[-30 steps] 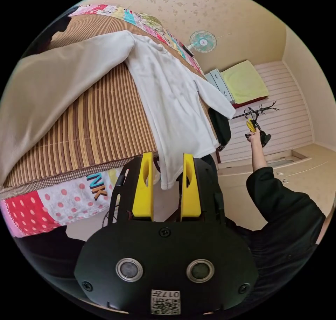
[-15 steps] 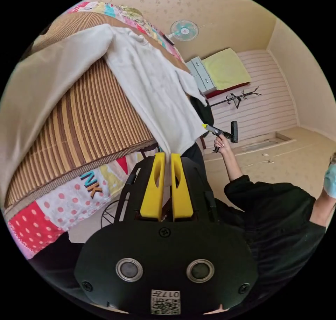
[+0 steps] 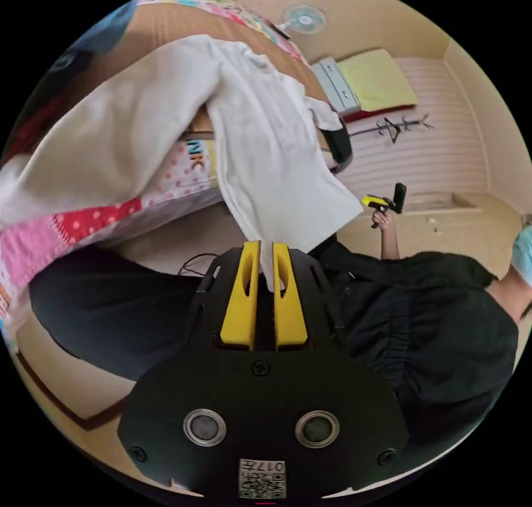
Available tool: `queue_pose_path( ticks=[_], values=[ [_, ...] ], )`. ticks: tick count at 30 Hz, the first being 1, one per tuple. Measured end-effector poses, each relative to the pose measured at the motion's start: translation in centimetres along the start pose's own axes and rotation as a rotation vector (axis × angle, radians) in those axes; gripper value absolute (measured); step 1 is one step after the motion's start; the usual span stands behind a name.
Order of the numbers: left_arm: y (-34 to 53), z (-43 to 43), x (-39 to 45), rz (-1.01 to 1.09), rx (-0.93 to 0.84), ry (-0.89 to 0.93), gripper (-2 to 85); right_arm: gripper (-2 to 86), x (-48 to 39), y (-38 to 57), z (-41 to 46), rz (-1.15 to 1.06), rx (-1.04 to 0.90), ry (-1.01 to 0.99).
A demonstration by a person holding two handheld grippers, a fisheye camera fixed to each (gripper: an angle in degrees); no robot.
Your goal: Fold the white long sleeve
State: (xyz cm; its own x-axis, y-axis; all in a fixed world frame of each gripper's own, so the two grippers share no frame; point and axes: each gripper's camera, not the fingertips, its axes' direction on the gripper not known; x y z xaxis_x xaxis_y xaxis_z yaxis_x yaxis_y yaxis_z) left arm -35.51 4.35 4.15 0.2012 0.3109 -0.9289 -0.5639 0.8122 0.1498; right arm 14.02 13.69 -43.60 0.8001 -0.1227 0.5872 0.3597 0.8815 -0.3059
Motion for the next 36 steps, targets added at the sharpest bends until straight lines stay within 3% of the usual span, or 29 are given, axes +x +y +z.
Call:
queue_pose_path(
  ticks=[2, 4, 9, 15, 20, 26, 30, 32, 35, 36],
  values=[
    [1.4, -2.4, -3.0, -0.131, 0.142, 0.053, 8.5, 0.8, 1.1, -0.3, -0.5, 0.048, 0.034, -0.001],
    [3.7, -4.9, -6.5, -0.271, 0.353, 0.239, 10.0, 0.7, 0.8, -0.8, -1.4, 0.033, 0.1, -0.005],
    [6.2, -2.5, -11.6, -0.562, 0.54, 0.494, 13.6, 0.8, -0.7, -3.9, -1.7, -0.064, 0.136, -0.02],
    [7.6, 0.1, -13.0, -0.694, 0.8, 0.544, 11.6, 0.9, -2.7, -7.1, 0.6, -0.152, 0.073, -0.081],
    [7.5, 0.3, -12.6, -0.733, 0.776, 0.448, 6.8, 0.8, -2.4, -6.5, 1.6, -0.13, 0.054, -0.129],
    [8.0, -5.5, -4.0, -0.52, 0.927, 0.215, 4.9, 0.6, -0.5, -4.1, 0.1, -0.08, 0.128, -0.182],
    [3.0, -10.4, 8.4, -0.219, 1.031, -0.226, 4.7, 0.5, 1.1, -3.4, -0.6, -0.05, 0.178, -0.231],
    [-0.5, -10.3, 14.4, -0.05, 1.065, -0.31, 4.6, 0.6, 1.8, -3.4, -0.7, -0.04, 0.206, -0.27],
    [-7.8, -6.3, 24.1, 0.282, 1.0, -0.348, 4.7, 0.6, 1.8, -3.4, -1.0, -0.049, 0.248, -0.307],
    [-11.7, -2.9, 27.6, 0.417, 0.864, -0.39, 4.8, 0.6, 1.8, -3.3, -1.1, -0.05, 0.256, -0.312]
  ],
)
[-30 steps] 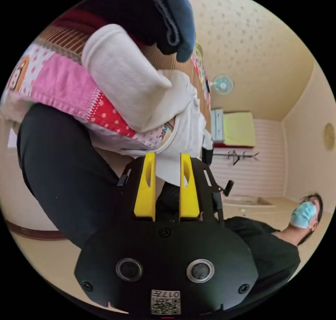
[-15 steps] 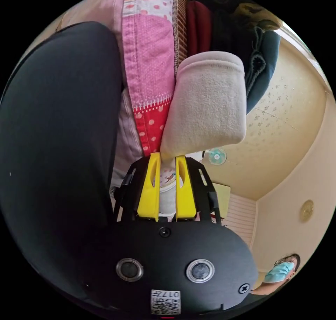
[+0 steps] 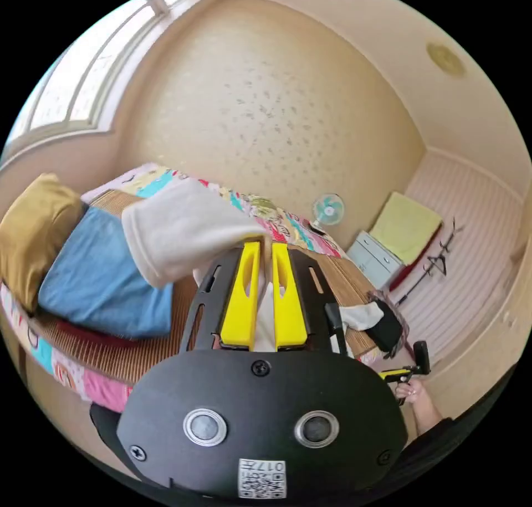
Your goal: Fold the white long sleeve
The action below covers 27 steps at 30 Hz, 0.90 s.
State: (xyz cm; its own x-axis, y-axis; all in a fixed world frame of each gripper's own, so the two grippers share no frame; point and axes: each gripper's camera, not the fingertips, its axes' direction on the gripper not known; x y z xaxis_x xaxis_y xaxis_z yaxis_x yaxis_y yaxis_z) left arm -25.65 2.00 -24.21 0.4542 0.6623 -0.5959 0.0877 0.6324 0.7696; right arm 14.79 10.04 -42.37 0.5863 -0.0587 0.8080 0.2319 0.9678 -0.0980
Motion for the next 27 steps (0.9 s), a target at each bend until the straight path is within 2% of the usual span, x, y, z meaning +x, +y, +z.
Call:
queue_pose_path(
  ticks=[1, 3, 7, 10, 14, 21, 23, 24, 27],
  values=[
    [-0.8, 5.5, 3.7, 0.126, -0.183, 0.045, 5.1, 0.6, -0.1, 0.1, -0.1, 0.002, 0.015, -0.009],
    [0.6, 13.1, 7.7, 0.193, -0.439, 0.078, 5.9, 0.6, -0.1, 0.4, -0.4, 0.007, 0.031, -0.023],
    [8.3, 20.3, 10.4, 0.167, -0.602, 0.126, 7.1, 0.7, 0.2, 2.0, -1.5, 0.04, 0.042, -0.009],
    [12.3, 21.1, 8.8, 0.036, -0.638, 0.178, 8.0, 1.1, 1.1, 3.2, -2.6, 0.086, 0.048, 0.029],
    [13.8, 19.6, 5.1, -0.116, -0.572, 0.176, 8.6, 2.8, 3.9, 1.7, -3.5, 0.173, 0.07, 0.065],
    [14.3, 19.9, -2.0, -0.281, -0.487, -0.096, 11.3, 7.9, 7.2, -7.1, -3.8, 0.246, 0.229, 0.204],
    [15.5, 22.3, -3.5, -0.308, -0.592, -0.168, 11.1, 8.2, 8.1, -9.6, -3.6, 0.282, 0.297, 0.192],
    [16.4, 23.8, -4.4, -0.318, -0.666, -0.159, 10.6, 8.2, 8.3, -10.0, -3.4, 0.288, 0.308, 0.186],
    [16.5, 22.1, -6.4, -0.357, -0.617, -0.078, 7.0, 8.4, 8.9, -11.5, -2.6, 0.334, 0.333, 0.2]
  ],
)
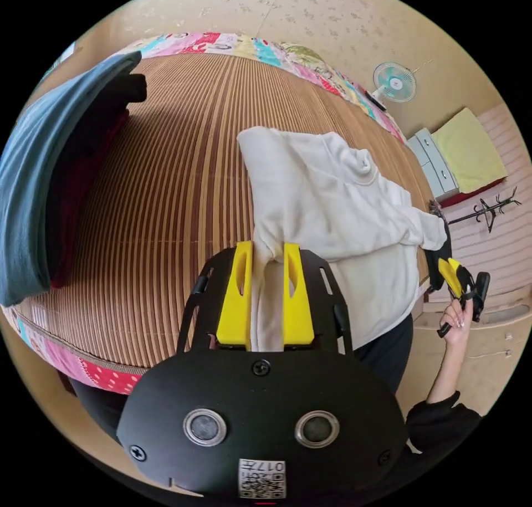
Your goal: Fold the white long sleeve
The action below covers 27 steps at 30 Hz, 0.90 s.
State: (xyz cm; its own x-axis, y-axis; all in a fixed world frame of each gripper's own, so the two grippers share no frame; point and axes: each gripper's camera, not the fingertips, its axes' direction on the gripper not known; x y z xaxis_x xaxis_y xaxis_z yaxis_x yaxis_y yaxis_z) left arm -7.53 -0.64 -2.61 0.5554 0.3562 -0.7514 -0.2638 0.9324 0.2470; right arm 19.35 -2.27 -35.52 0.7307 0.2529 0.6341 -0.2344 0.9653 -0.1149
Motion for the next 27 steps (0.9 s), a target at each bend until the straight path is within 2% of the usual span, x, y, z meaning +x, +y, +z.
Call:
queue_pose_path(
  ticks=[5, 7, 10, 12, 14, 15, 18, 20, 27],
  values=[
    [2.3, -1.2, -4.7, -0.101, 0.08, 0.127, 6.1, 9.5, 0.8, -1.2, 0.3, 0.038, 0.102, 0.181],
    [3.2, -1.0, -6.4, -0.111, 0.109, 0.194, 6.2, 10.1, 1.2, -2.4, 0.9, 0.059, 0.102, 0.196],
    [3.2, -1.0, -7.7, -0.116, 0.106, 0.226, 6.1, 10.8, 1.2, -5.2, 2.9, 0.023, 0.055, 0.22],
    [3.0, -1.1, -8.2, -0.114, 0.095, 0.219, 5.9, 10.5, 1.2, -6.8, 5.0, -0.006, -0.01, 0.302],
    [3.0, -1.2, -8.5, -0.099, 0.094, 0.217, 5.8, 9.2, 2.2, -8.1, 8.3, -0.002, -0.173, 0.473],
    [3.1, -1.3, -8.8, -0.088, 0.098, 0.216, 5.7, 8.9, 2.4, -8.1, 8.8, -0.008, -0.19, 0.485],
    [3.2, -1.4, -9.7, -0.069, 0.104, 0.227, 5.7, 8.7, 2.9, -7.5, 6.8, -0.019, -0.098, 0.411],
    [3.2, -1.5, -10.4, -0.076, 0.1, 0.251, 5.6, 9.3, 4.0, -6.3, 2.7, -0.027, 0.076, 0.316],
    [3.2, -2.3, -11.3, -0.074, 0.109, 0.223, 5.6, 10.1, 13.5, -6.0, -11.7, 0.256, 0.412, 0.403]
  ],
)
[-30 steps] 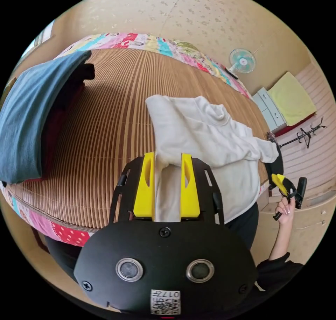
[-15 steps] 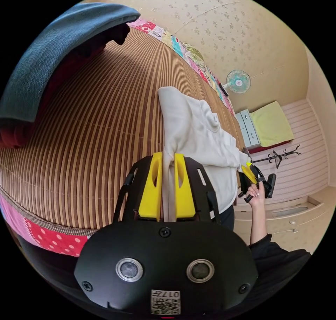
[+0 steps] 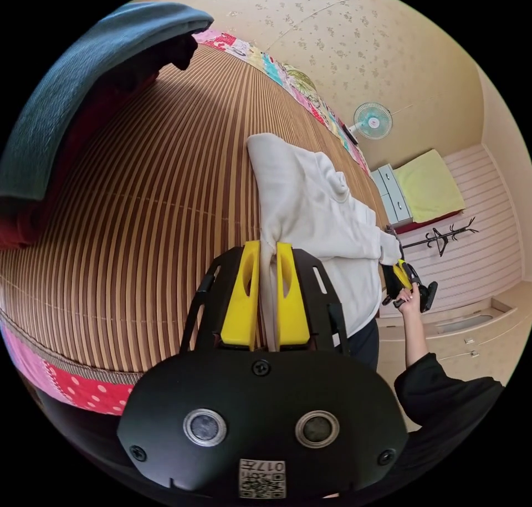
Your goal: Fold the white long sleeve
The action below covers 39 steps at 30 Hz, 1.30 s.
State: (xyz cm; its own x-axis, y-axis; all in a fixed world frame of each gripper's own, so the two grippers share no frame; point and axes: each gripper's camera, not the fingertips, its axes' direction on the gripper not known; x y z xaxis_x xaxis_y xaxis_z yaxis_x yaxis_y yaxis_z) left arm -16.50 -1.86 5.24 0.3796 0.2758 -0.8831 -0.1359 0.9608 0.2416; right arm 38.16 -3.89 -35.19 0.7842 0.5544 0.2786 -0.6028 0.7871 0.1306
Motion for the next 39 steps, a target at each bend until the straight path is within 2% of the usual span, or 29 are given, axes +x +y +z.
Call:
queue_pose_path(
  ticks=[5, 10, 15, 18, 21, 23, 26, 27, 30, 32, 34, 35, 36, 39],
  values=[
    [0.0, -0.6, 0.4, 0.032, 0.009, -0.063, 5.5, 10.9, 7.7, -4.8, -0.4, 0.173, -0.012, -0.111],
    [-0.3, -1.3, 0.1, 0.024, 0.013, -0.087, 5.6, 10.5, 9.2, -5.9, -0.3, 0.204, 0.058, -0.117],
    [-0.9, -2.0, -0.4, 0.04, -0.005, -0.096, 5.6, 8.2, 11.3, -6.4, 1.3, 0.239, 0.022, -0.174],
    [-1.2, -2.5, -1.1, 0.028, -0.008, -0.076, 5.6, 4.9, 9.6, -6.3, -1.3, 0.171, 0.155, -0.27],
    [-1.4, -2.9, -1.5, 0.03, -0.005, -0.08, 5.6, 4.0, 2.5, -5.9, -2.3, -0.05, 0.193, -0.432],
    [-1.6, -3.1, -1.6, 0.032, -0.013, -0.089, 5.6, 3.7, -7.4, -3.4, -0.9, -0.388, 0.037, -0.63],
    [-1.8, -3.6, -2.0, 0.027, -0.012, -0.089, 5.5, 3.5, -18.5, 5.5, 2.7, -0.618, -0.108, -0.62],
    [-1.8, -3.8, -2.2, 0.018, -0.005, -0.083, 5.5, 3.6, -20.2, 7.7, 3.8, -0.64, -0.135, -0.614],
    [-1.7, -4.3, -2.7, 0.005, 0.013, -0.074, 5.5, 4.1, -26.0, 19.3, 11.9, -0.671, -0.374, -0.625],
    [-1.7, -4.6, -2.9, 0.001, 0.022, -0.074, 5.4, 4.4, -27.7, 28.4, 19.8, -0.634, -0.707, -0.66],
    [-1.7, -4.9, -3.1, -0.009, 0.023, -0.079, 5.4, 5.1, -27.1, 33.6, 23.6, -0.581, -0.884, -0.595],
    [-1.8, -5.0, -3.2, -0.01, 0.024, -0.079, 5.4, 5.7, -25.9, 34.1, 22.5, -0.546, -0.77, -0.632],
    [-1.8, -5.2, -3.4, -0.009, 0.024, -0.073, 5.4, 6.1, -25.4, 34.2, 21.9, -0.55, -0.734, -0.646],
    [-2.0, -5.8, -4.4, -0.015, 0.023, -0.05, 5.6, 7.2, -24.3, 33.9, 20.4, -0.615, -0.755, -0.603]
  ],
)
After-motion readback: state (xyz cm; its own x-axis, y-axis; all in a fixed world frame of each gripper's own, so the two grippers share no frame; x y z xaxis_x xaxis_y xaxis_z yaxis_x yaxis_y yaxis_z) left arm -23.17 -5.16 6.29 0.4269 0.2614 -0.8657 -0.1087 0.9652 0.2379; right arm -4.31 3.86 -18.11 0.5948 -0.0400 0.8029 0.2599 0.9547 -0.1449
